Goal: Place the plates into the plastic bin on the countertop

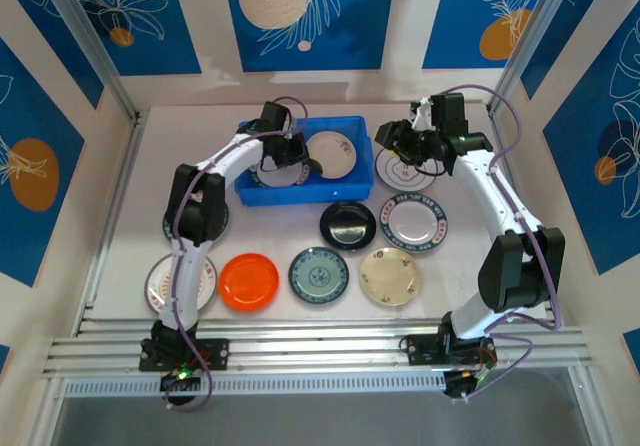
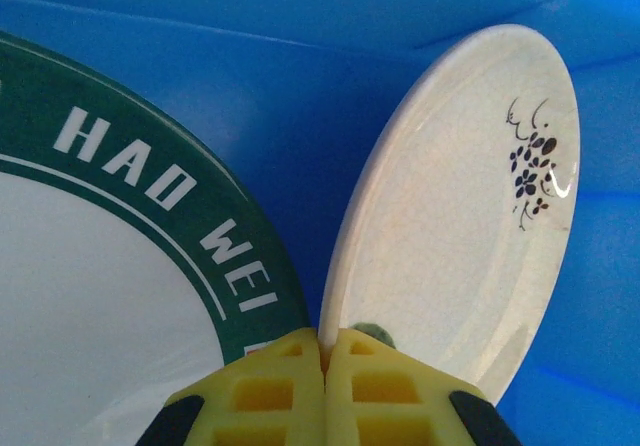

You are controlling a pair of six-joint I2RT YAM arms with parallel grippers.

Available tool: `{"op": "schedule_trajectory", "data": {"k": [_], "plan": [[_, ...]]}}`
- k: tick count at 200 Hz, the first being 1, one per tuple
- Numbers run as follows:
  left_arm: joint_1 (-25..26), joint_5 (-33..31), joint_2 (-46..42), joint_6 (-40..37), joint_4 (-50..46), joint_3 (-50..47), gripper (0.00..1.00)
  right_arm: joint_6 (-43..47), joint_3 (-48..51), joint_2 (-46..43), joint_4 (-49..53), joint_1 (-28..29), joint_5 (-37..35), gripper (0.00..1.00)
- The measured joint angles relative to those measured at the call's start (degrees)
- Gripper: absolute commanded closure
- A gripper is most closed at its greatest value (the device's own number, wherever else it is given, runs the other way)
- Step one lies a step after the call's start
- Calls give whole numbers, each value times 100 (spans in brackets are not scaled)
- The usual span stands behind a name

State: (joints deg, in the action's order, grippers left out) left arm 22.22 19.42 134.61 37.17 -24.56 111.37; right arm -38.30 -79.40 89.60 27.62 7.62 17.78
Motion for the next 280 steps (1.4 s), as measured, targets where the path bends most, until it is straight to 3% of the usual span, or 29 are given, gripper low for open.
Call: {"op": "schedule_trajectory", "data": {"k": [76, 108, 136, 160, 196, 201, 208, 280], "plan": [[72, 4, 286, -17, -188, 273, 100, -68, 243, 0, -20, 2, -44, 51], [96, 4, 374, -85, -262, 446, 67, -83, 245, 39, -24, 2, -81, 51], [107, -22, 439, -201, -415, 625, 56, -83, 245, 94, -20, 11, -140, 51], [111, -96, 474, -363, -529, 765, 36, -79, 243, 118, -4, 20, -219, 51], [125, -345, 474, -599, -645, 817, 19, -74, 243, 151, 15, 24, -306, 51], [127, -378, 472, -636, -654, 837, 15, -68, 243, 151, 17, 24, -315, 51], [129, -448, 468, -664, -667, 863, 0, -59, 243, 151, 17, 24, -328, 51], [149, -1316, -103, -957, -999, 1095, 0, 31, 203, 151, 85, 20, -457, 51]]}}
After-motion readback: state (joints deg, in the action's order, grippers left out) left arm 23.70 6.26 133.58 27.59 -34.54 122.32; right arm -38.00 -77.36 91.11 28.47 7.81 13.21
